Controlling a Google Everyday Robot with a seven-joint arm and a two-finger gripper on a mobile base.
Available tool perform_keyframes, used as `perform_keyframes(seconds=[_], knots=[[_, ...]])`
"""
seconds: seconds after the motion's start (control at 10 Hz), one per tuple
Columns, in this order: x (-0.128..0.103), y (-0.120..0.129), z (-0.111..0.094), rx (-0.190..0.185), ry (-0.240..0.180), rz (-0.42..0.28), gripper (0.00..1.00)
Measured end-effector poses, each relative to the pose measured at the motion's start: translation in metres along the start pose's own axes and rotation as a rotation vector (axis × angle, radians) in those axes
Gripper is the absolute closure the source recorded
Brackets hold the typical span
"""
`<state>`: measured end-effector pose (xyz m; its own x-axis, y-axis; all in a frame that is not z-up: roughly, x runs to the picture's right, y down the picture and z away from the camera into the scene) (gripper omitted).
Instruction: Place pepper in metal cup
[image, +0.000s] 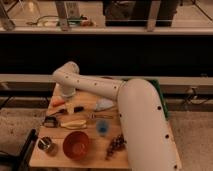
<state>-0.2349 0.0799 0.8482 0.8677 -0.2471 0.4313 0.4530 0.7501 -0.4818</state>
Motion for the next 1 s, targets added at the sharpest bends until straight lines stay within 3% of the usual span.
perform_keyframes(seconds=[1.0], knots=[[-0.017,-0.054,0.017,0.057,-0.015,-0.093,0.2]])
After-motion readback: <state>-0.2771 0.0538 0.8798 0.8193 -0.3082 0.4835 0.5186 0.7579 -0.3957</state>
